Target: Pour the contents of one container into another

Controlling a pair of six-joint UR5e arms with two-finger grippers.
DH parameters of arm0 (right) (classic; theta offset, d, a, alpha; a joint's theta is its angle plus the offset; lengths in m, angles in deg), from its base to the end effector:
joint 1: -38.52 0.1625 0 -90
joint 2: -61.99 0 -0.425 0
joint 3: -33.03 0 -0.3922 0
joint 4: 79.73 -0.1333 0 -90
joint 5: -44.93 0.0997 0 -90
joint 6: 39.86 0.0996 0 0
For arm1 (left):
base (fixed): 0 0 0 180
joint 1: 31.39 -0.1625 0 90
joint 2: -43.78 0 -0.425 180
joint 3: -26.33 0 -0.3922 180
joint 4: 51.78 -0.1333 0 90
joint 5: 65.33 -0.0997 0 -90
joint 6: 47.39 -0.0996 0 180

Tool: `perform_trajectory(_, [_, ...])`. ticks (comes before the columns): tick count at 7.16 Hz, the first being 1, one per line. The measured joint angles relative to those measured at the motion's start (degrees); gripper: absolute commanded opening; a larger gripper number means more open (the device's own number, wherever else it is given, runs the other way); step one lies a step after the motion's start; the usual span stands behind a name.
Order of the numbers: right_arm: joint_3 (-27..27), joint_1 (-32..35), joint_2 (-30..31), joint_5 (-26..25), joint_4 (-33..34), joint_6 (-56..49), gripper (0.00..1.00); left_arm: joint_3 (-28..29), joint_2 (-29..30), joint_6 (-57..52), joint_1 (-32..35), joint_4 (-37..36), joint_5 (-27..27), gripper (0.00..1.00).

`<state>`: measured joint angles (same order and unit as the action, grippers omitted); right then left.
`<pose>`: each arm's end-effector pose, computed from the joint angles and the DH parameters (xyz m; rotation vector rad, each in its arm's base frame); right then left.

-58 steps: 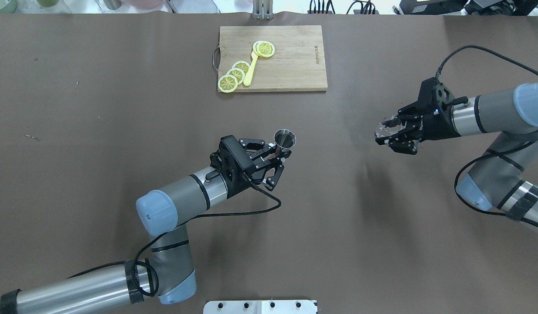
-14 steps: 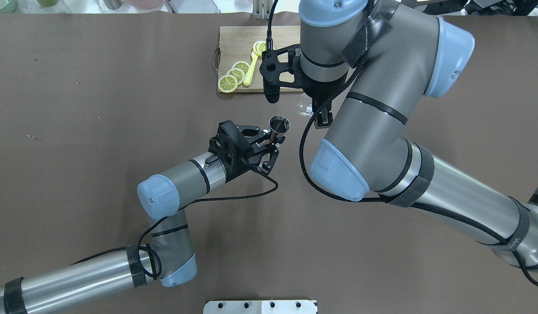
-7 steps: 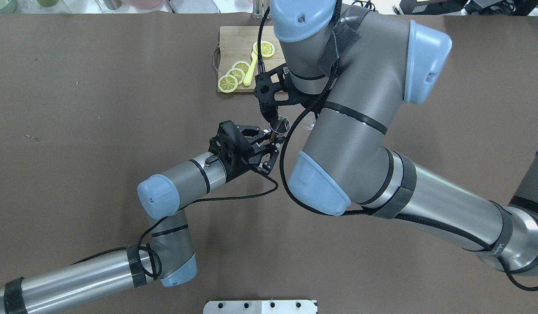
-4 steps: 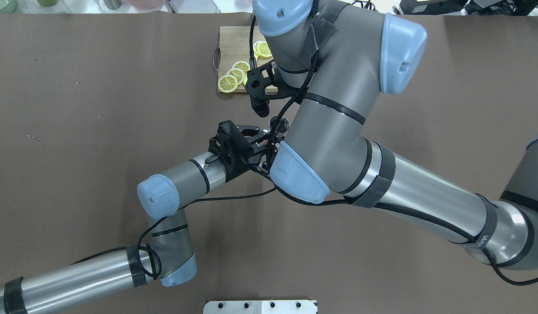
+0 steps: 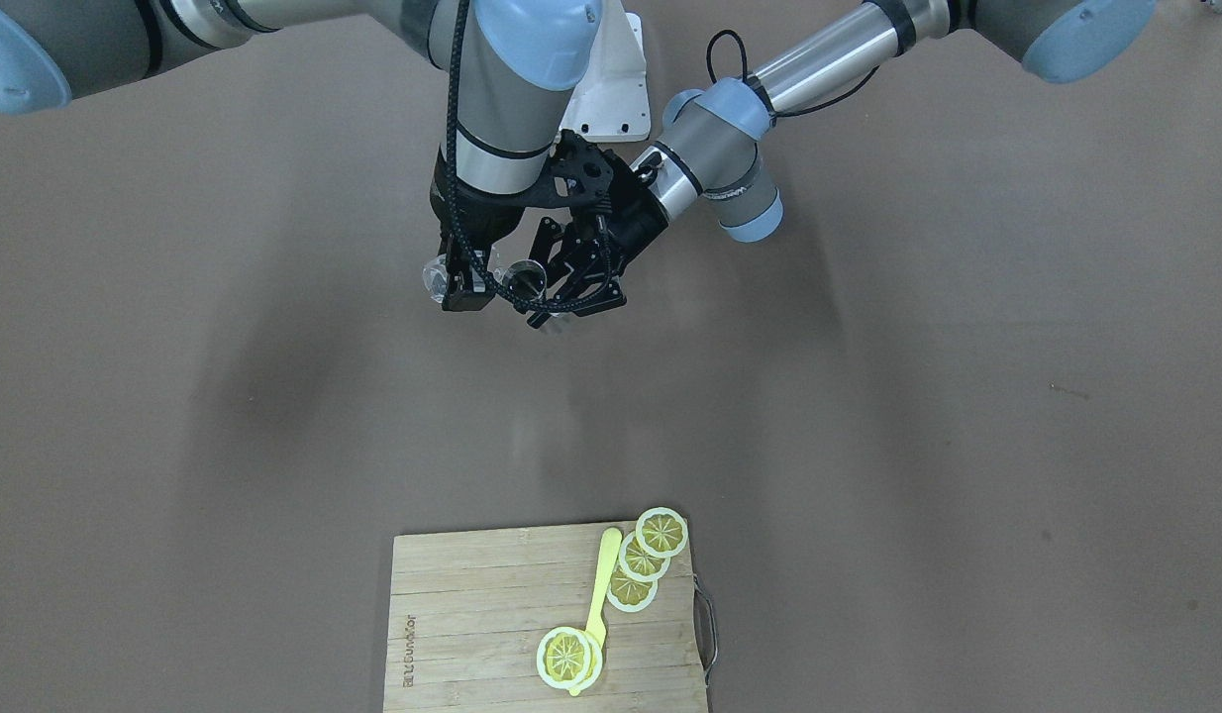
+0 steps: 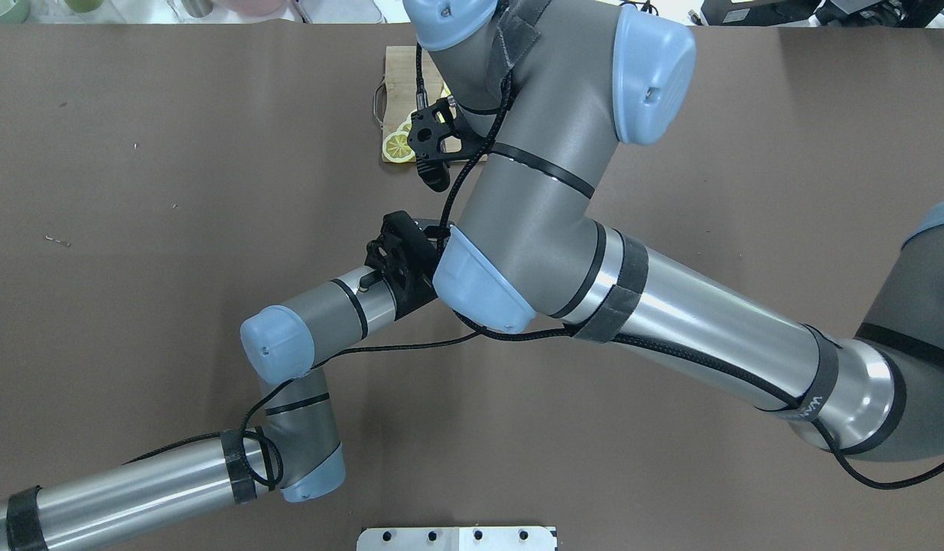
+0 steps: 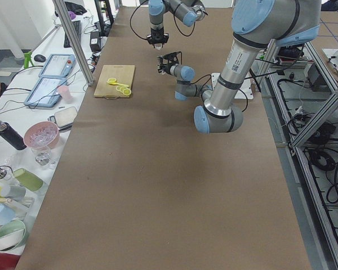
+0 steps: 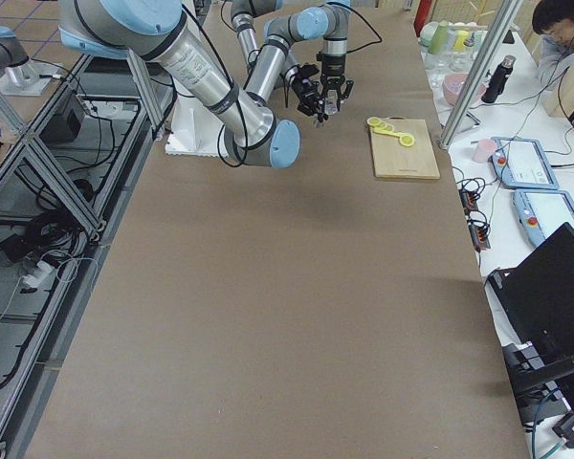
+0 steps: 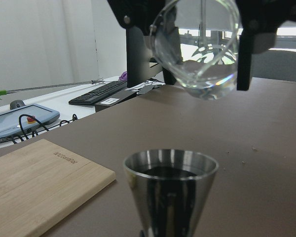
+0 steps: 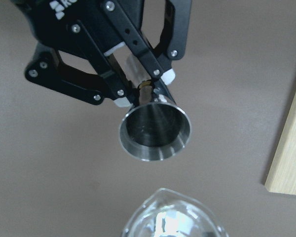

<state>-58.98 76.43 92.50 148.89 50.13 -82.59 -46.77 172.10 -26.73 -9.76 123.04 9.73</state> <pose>-0.4706 -0.5050 0.0867 0.4009 -0.3057 -1.6704 0.5857 -0.4033 0.2301 1.4460 1.1666 0.3393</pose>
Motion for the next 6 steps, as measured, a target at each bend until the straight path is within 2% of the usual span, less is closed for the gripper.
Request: perform_trajectory(6, [0.7,-1.5,-1.4,-0.8,3.6,-4.6,0.0,0.0,-0.1,-0.1,0.3,0.0,-0.1,0.0])
